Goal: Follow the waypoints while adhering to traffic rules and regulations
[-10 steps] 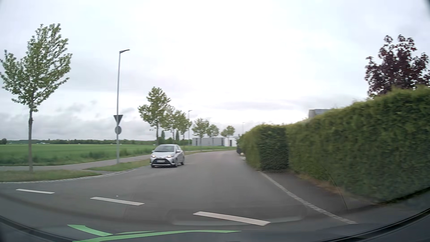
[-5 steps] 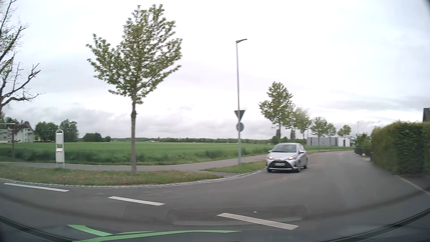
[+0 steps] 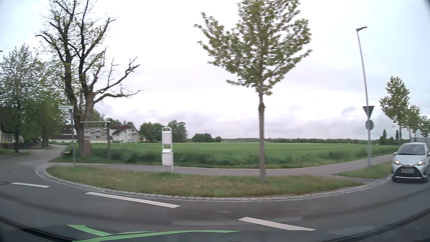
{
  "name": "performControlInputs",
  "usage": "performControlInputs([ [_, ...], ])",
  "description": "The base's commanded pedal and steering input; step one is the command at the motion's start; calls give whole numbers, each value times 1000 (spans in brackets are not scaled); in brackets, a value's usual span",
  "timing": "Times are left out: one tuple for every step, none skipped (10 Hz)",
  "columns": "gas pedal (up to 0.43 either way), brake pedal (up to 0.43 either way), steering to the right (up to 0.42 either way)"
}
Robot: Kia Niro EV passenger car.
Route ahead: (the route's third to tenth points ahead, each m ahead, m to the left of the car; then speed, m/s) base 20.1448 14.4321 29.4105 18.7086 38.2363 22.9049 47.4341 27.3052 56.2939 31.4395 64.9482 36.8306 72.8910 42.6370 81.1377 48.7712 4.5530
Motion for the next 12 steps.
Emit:
performControlInputs([
  [150, 0, -725],
  [150, 0, -707],
  [157, 0, -693],
  [169, 0, -667],
  [169, 0, -639],
  [169, 0, -605],
  [169, 0, -552],
  [177, 0, -491],
  [177, 0, -437],
  [189, 0, -368],
  [189, 0, -328],
  [189, 0, -266],
])
